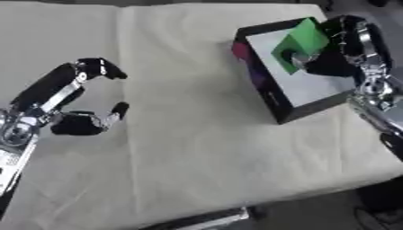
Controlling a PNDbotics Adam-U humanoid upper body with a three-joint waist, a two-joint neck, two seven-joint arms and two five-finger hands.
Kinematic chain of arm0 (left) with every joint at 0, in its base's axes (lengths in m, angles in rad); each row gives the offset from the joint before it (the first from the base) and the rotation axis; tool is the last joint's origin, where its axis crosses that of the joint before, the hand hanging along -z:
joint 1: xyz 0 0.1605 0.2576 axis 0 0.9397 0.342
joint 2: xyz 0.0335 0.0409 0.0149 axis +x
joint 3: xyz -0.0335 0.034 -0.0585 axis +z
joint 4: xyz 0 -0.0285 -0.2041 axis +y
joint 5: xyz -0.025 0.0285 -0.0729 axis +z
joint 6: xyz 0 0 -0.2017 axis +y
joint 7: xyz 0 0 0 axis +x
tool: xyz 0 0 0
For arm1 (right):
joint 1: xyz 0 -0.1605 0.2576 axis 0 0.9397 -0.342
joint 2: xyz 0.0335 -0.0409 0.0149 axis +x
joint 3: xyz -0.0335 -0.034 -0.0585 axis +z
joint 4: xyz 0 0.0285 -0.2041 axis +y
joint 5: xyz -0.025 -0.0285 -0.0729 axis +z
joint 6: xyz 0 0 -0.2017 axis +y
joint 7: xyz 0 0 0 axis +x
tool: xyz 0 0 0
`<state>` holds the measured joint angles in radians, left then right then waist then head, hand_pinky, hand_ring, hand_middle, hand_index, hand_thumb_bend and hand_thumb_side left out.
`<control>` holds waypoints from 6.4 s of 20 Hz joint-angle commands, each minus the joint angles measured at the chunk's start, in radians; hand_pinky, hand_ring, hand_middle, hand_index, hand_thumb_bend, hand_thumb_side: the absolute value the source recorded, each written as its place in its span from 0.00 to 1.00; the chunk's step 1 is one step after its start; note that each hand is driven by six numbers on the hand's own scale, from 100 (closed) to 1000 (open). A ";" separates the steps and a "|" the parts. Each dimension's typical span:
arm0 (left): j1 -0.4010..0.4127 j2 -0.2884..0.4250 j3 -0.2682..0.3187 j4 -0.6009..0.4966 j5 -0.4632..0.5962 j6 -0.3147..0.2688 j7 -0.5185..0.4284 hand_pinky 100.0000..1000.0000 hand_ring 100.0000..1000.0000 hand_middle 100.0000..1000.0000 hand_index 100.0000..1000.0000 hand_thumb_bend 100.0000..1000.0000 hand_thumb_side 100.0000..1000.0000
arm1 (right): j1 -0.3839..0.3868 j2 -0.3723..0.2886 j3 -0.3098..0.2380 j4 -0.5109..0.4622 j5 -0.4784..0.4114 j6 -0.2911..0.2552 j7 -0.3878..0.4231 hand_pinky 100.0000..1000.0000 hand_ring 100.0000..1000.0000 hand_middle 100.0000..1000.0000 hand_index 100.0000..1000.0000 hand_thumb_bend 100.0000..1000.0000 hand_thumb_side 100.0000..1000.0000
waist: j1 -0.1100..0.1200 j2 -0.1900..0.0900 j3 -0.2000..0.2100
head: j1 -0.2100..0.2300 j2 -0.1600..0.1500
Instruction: Pick up the objects with one hand, pass them to the other hand, and then place them into the box on the other side of the table.
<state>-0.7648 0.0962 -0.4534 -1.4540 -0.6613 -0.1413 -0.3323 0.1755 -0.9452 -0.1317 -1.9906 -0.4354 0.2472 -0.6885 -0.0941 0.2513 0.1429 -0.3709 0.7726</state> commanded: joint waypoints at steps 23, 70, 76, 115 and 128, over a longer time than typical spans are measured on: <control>-0.022 0.011 0.004 -0.053 0.018 0.018 0.000 0.83 0.73 0.69 0.78 0.13 0.29 | 0.081 0.034 -0.055 -0.009 0.070 0.142 -0.160 0.66 0.72 0.68 0.78 1.00 0.31 | 0.016 0.018 0.008 | -0.027 -0.005; -0.041 0.364 0.121 -0.235 0.330 0.198 -0.048 0.83 0.73 0.73 0.80 0.05 0.38 | 0.077 0.081 -0.097 -0.009 0.024 -0.142 -0.218 0.59 0.65 0.64 0.73 0.79 0.12 | 0.071 -0.020 0.019 | 0.188 -0.003; -0.058 0.441 0.120 -0.231 0.363 0.215 -0.094 0.83 0.74 0.73 0.81 0.10 0.37 | 0.087 0.099 -0.090 -0.009 0.054 -0.142 -0.218 0.59 0.65 0.64 0.74 0.79 0.13 | 0.070 -0.018 0.009 | 0.202 -0.003; -0.051 0.772 0.274 0.118 0.250 0.142 -0.299 0.84 0.80 0.75 0.83 0.41 0.53 | 0.097 0.100 -0.085 -0.009 0.091 -0.163 -0.218 0.58 0.65 0.66 0.74 0.80 0.14 | 0.087 -0.012 -0.006 | 0.286 -0.018; -0.008 0.832 0.267 0.184 0.149 0.159 -0.366 0.85 0.82 0.75 0.83 0.60 0.64 | 0.111 0.119 -0.057 -0.009 0.126 -0.146 -0.212 0.58 0.66 0.66 0.75 0.81 0.14 | 0.095 -0.017 0.001 | 0.310 -0.019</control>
<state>-0.7622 0.8781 -0.1948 -1.2678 -0.5017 0.0142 -0.6912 0.2832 -0.8065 -0.1805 -1.9905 -0.3193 0.0981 -0.8988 -0.0142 0.2655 0.1437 -0.0651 0.7622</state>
